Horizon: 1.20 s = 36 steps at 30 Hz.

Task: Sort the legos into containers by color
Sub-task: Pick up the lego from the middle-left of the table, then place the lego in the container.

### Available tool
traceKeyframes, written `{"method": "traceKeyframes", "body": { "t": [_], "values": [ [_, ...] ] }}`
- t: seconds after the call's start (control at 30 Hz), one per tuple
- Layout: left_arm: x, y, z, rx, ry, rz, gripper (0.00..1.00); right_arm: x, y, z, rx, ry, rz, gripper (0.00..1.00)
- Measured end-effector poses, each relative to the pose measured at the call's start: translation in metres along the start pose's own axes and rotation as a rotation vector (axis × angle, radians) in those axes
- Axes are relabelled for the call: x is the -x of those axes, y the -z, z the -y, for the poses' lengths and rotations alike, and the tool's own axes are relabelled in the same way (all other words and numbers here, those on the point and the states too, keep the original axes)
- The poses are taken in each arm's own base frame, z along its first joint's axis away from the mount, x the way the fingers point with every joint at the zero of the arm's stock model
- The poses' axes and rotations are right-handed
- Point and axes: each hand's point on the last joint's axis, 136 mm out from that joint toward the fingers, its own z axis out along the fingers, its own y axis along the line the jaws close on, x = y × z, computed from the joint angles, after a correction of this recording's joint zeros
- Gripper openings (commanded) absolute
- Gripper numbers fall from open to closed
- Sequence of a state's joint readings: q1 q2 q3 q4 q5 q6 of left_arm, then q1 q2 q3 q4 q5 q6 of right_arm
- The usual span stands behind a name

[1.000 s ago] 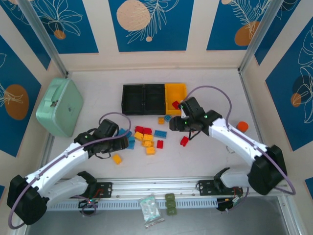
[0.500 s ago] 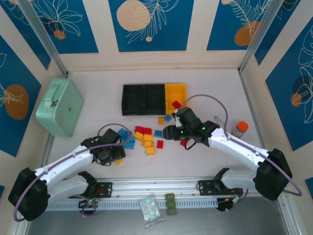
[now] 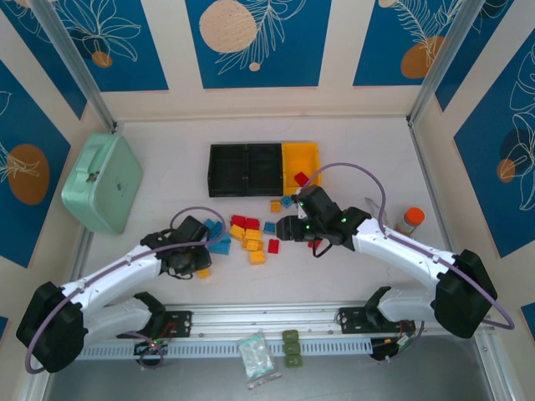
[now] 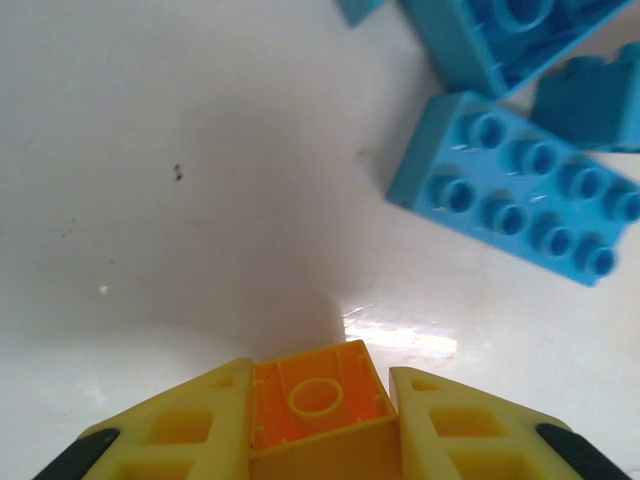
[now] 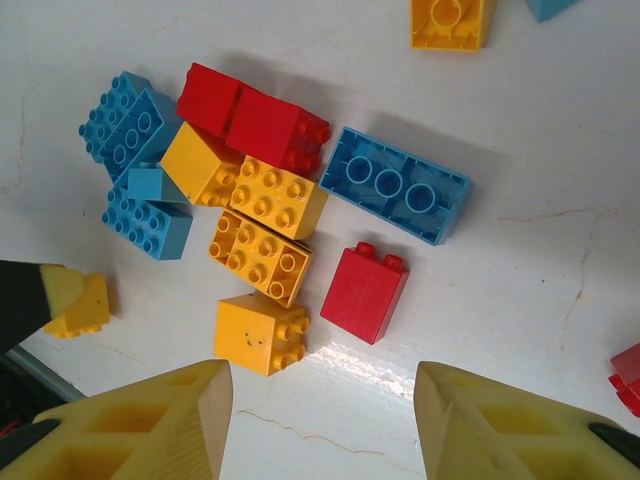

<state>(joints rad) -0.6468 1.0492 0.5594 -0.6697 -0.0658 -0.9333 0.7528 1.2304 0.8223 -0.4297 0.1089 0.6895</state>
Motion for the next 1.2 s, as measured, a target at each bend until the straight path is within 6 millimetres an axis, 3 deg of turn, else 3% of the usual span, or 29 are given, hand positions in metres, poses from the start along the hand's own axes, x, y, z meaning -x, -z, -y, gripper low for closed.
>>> {"method": "traceKeyframes", "body": {
  "t": [0.23, 0.47, 0.7, 0.97, 1.2],
  "values": [
    [0.036, 0.020, 0.043, -0.057, -0.066, 0.061, 0.28, -0.001, 0.007, -0.002, 0.022, 0.004, 0.019, 0.52],
    [0.076, 0.016, 0.096, -0.086, -0.140, 0.081, 0.28, -0.002, 0.013, 0.003, 0.042, -0.023, 0.038, 0.52],
    [0.126, 0.013, 0.163, -0.135, -0.224, 0.125, 0.28, 0.017, 0.023, 0.019, 0.036, -0.094, 0.098, 0.52],
    [0.188, -0.003, 0.243, -0.174, -0.310, 0.183, 0.28, 0.026, 0.032, 0.027, 0.036, -0.135, 0.139, 0.52],
    [0.218, -0.031, 0.271, -0.123, -0.359, 0.202, 0.28, 0.018, 0.039, 0.030, 0.051, -0.154, 0.155, 0.52]
  ]
}}
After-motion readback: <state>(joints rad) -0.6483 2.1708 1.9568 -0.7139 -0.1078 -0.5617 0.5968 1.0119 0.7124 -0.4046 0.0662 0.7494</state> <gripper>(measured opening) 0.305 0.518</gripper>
